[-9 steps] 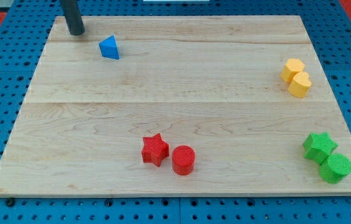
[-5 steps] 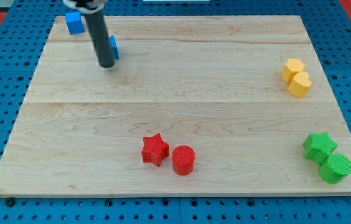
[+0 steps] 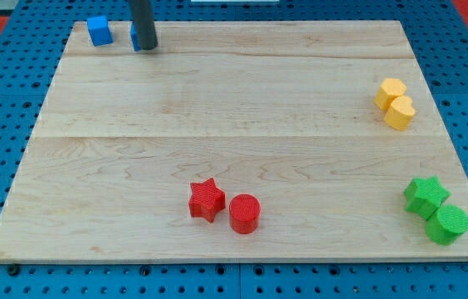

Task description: Push the blue triangle to the blue cube

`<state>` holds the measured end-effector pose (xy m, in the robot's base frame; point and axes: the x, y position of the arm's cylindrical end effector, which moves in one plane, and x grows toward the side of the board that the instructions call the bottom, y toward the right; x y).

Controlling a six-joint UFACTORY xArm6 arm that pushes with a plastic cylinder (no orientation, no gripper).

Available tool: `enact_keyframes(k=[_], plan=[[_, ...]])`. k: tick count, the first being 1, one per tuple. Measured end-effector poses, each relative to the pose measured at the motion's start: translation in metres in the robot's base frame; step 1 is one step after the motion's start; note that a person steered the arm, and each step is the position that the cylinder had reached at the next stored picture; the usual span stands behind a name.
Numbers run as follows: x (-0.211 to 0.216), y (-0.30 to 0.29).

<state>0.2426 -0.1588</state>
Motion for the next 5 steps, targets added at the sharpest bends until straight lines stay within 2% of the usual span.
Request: enact_keyframes(k=[1,2,3,5], plan=[[0.007,-0.007],[0.008,0.040],[-0.016,0.054],[-0.026,-0.027]])
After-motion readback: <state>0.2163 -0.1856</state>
